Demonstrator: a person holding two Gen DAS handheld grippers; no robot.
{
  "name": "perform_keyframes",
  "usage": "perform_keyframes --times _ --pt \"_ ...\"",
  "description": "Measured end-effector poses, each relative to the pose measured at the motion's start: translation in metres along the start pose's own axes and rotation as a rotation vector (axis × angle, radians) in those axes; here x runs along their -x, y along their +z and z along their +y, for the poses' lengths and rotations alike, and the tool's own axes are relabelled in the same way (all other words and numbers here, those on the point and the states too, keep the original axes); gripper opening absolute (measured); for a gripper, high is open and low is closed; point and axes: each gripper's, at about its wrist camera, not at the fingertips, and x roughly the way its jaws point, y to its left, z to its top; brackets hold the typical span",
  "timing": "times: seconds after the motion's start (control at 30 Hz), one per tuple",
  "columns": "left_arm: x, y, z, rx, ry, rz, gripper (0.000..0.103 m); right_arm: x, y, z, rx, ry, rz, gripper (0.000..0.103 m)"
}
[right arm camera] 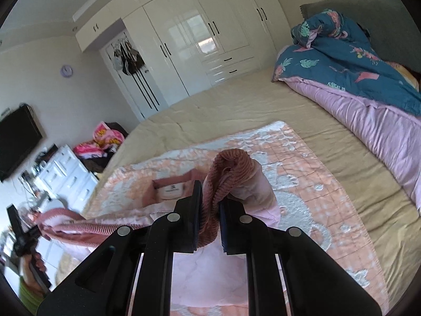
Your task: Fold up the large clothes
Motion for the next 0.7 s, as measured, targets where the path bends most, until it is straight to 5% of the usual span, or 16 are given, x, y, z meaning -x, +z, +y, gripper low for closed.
perform_keyframes --times 0.47,0.57,0.63,0.7 --pt "-0.035 -0.005 0.004 -0.017 0.045 0.025 0.01 -0.044 0.002 -0.009 -0.018 0.001 0.056 0.015" --pt "-0.04 -0.006 0.005 -0.015 0.049 0.03 0.01 -0.046 0.002 -0.017 -0.057 0.064 0.049 0.027" --pt "-0.043 -0.006 0.005 -0.013 0.049 0.033 0.01 -0.043 0.002 -0.019 -0.081 0.103 0.029 0.055" --pt "-0.046 -0.005 0.004 -0.016 0.049 0.035 0.01 -0.037 0.001 -0.019 -0.07 0.11 -0.013 0.066"
